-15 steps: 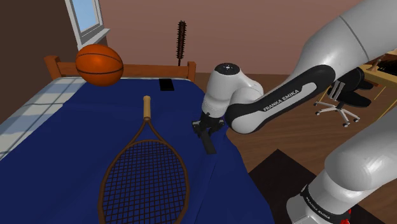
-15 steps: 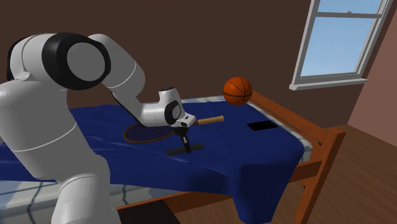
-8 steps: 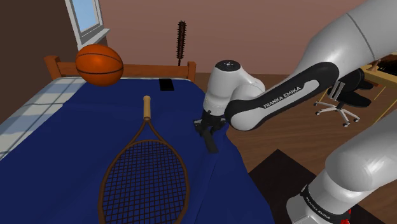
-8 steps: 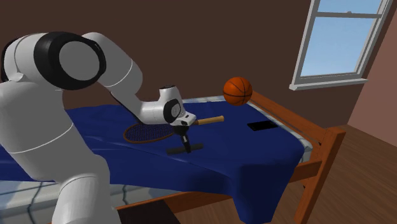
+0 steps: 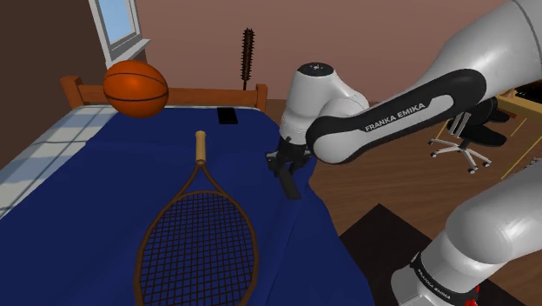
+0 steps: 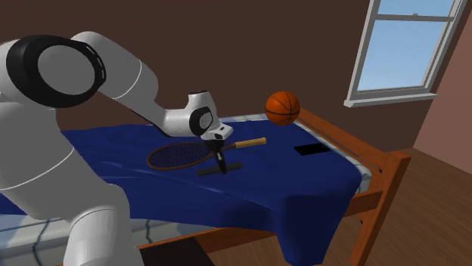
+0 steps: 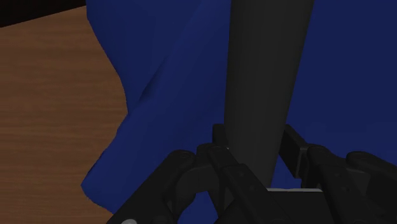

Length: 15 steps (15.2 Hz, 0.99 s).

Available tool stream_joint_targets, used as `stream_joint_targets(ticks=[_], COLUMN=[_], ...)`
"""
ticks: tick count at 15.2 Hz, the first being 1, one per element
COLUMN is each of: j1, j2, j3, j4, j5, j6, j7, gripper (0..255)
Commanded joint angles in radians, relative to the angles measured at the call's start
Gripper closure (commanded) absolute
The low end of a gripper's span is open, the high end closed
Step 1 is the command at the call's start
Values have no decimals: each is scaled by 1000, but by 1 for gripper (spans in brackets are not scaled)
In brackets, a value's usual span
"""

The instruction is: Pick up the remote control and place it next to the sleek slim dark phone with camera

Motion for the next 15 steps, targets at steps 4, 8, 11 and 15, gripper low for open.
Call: stream_joint_targets(ticks=[4, 8, 11, 15], j1=[20, -17, -65, -92], j2=[-51, 14, 136, 301], j3=[-27, -25, -14, -18], j4=[30, 109, 220, 382], j5=[42, -4, -94, -215], j6=[-73, -94, -103, -138], j7=[-44, -42, -15, 22], gripper=[255, 255, 255, 255])
